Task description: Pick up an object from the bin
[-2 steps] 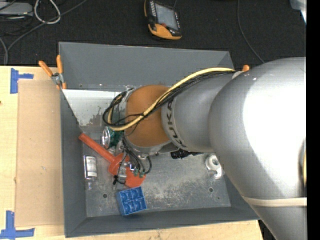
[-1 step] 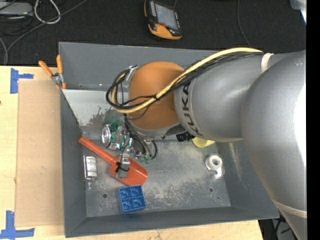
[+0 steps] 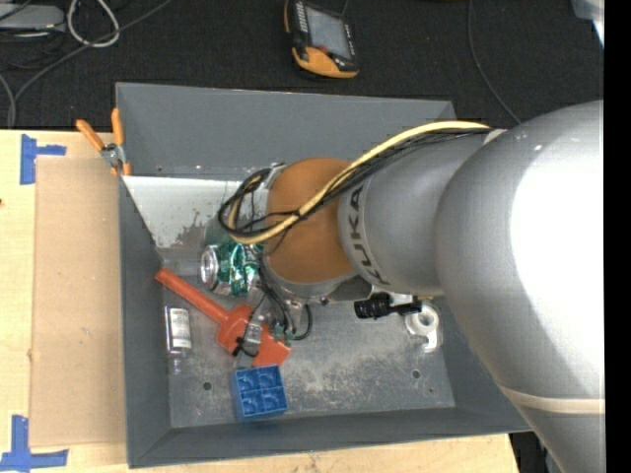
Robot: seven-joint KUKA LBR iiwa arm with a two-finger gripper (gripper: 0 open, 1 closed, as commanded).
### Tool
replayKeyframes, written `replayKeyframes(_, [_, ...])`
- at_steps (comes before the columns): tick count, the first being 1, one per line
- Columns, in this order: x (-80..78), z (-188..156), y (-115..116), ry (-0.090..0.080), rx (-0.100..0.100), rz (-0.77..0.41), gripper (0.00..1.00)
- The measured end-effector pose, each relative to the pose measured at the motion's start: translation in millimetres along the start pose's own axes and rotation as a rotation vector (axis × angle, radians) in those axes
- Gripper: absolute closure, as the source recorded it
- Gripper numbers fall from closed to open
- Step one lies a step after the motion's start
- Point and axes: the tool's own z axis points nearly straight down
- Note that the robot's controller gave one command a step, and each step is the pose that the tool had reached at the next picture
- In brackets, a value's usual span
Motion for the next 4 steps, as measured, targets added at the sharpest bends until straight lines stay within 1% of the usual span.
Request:
replayKeyframes(1, [8.7,27.7,7.6,-0.022,-0.016,-0.020,0.00])
replayKeyframes(2, [7.5,26.3,-2.5,-0.014,-0.011,0.180,1.00])
replayKeyframes(3, [7.5,26.3,-2.5,-0.013,-0.011,0.181,1.00])
replayKeyframes(4, [8.9,6.3,-3.8,-0.009,-0.009,0.182,1.00])
